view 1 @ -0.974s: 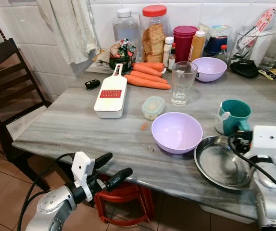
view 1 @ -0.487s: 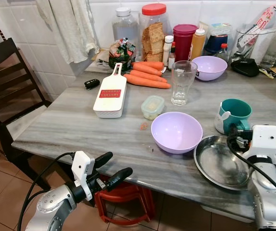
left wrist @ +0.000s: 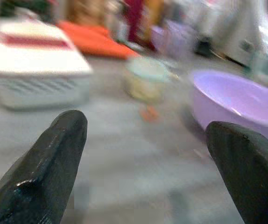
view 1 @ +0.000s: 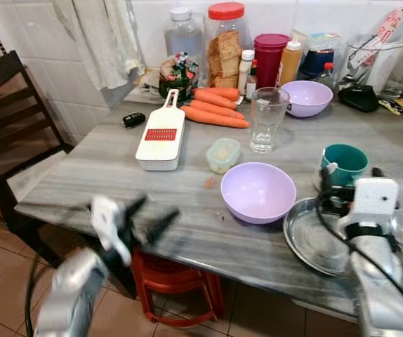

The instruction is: Setting the table

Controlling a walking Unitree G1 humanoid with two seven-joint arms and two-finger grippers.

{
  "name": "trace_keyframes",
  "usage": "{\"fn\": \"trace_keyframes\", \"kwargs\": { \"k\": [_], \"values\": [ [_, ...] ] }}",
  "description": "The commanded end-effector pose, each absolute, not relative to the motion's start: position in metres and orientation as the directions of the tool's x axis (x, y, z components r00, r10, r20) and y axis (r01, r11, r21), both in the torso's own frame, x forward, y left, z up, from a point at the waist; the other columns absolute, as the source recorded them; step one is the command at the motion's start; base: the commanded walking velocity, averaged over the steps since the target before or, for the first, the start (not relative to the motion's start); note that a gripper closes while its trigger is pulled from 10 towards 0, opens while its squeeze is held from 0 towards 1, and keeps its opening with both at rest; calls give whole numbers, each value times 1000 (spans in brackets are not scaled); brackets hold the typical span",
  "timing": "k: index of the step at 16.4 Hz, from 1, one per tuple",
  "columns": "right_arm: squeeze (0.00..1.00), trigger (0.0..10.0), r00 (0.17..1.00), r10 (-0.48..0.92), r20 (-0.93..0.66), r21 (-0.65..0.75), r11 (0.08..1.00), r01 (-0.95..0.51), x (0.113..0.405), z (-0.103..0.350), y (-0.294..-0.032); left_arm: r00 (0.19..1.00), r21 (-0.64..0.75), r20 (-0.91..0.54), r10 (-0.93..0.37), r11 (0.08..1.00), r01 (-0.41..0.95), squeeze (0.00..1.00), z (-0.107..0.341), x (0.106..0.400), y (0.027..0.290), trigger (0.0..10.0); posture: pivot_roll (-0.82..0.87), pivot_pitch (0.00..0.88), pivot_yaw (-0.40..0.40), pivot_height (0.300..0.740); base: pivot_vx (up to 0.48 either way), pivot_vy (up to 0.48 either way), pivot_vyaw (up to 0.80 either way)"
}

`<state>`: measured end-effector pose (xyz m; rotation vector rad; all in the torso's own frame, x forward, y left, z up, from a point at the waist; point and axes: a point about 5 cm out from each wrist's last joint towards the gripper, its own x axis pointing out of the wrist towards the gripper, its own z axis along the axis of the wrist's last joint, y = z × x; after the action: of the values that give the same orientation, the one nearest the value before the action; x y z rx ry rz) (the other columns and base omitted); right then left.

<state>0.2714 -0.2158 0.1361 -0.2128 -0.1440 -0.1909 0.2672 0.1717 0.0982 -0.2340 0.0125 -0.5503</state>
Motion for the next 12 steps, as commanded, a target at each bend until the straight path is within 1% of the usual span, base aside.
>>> {"fn": "trace_keyframes", "kwargs": {
  "k": [1,2,4,7,9,12],
  "values": [
    [961,10000,969,-153,195,-194,962,191,270,142,-207,905,-205,7,-424,886,417,0,94,273,183,10000,-42,0,64,740,0,0,0],
    [0,10000,971,-138,193,-191,966,175,269,141,-201,936,-188,2,-351,920,345,0,96,280,186,10000,-42,0,64,740,0,0,0],
    [0,10000,975,-122,188,-182,971,156,266,138,-192,974,-134,-60,-220,968,210,0,93,288,191,10000,-34,0,58,740,0,0,0],
    [0,10000,978,-110,178,-162,977,139,263,135,-183,978,-148,-51,-200,970,191,0,95,291,186,10000,-33,0,60,740,0,0,0],
    [0,10000,978,-108,178,-160,978,137,263,135,-180,980,-148,-47,-195,971,186,0,95,294,181,10000,-34,0,68,740,0,0,-453],
    [0,10000,975,-104,194,-190,972,142,264,138,-179,984,-129,-46,-174,978,167,0,97,297,180,10000,-40,0,77,740,0,0,0]
  ]
}}
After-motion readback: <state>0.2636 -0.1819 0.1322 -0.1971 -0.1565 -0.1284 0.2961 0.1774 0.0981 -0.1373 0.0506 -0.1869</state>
